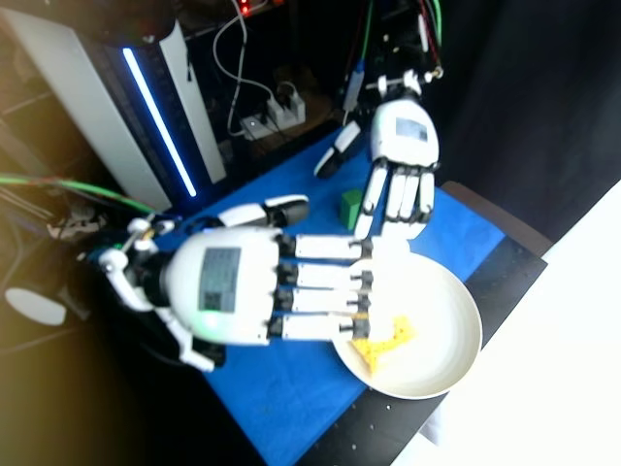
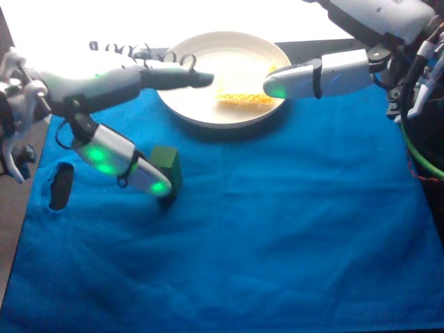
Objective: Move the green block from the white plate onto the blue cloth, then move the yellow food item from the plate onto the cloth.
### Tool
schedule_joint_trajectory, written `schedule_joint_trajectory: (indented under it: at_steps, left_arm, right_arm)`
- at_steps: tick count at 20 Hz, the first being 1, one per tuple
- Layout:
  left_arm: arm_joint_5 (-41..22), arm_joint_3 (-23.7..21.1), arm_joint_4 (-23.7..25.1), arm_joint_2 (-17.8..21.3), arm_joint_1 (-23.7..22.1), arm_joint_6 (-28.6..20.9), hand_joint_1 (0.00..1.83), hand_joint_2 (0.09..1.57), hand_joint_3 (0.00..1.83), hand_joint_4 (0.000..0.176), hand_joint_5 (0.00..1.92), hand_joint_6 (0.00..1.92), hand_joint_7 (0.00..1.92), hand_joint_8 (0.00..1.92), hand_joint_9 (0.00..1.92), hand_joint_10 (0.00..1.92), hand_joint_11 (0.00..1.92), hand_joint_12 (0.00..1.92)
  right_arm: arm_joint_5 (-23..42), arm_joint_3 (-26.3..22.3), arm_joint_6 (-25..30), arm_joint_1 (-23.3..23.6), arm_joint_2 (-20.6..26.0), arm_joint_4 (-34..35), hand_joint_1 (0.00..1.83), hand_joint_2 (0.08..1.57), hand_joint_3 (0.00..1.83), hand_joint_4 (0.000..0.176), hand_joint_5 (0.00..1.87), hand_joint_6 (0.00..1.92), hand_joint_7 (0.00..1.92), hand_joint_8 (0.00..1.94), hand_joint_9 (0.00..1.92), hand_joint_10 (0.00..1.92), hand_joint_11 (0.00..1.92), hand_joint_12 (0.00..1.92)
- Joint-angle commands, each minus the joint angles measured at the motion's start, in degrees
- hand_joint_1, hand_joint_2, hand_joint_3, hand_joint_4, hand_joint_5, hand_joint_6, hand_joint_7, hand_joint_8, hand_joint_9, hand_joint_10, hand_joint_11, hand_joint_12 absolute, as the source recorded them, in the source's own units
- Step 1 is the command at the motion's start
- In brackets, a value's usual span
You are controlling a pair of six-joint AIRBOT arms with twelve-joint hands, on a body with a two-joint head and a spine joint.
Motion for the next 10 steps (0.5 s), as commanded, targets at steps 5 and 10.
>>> schedule_joint_trajectory:
  at_steps: [5,10]
  left_arm:
    - [-6.97,1.05,-1.64,0.98,-3.4,-0.39,0.6,0.72,0.0,0.176,0.02,0.0,0.15,0.0,0.27,0.0,0.05,0.61]
    - [-0.79,5.13,-1.6,-0.45,-6.91,0.06,0.61,0.74,0.0,0.176,0.0,0.0,0.03,0.0,0.08,0.0,0.01,0.27]
  right_arm:
    - [1.38,2.99,0.25,4.85,-1.45,-1.45,0.44,0.78,0.0,0.075,0.14,0.0,0.32,0.01,0.35,0.01,0.0,1.25]
    - [-7.1,8.72,0.25,10.09,-5.29,-8.66,0.5,0.76,0.0,0.053,0.12,0.0,0.32,0.01,0.36,0.0,0.0,1.32]
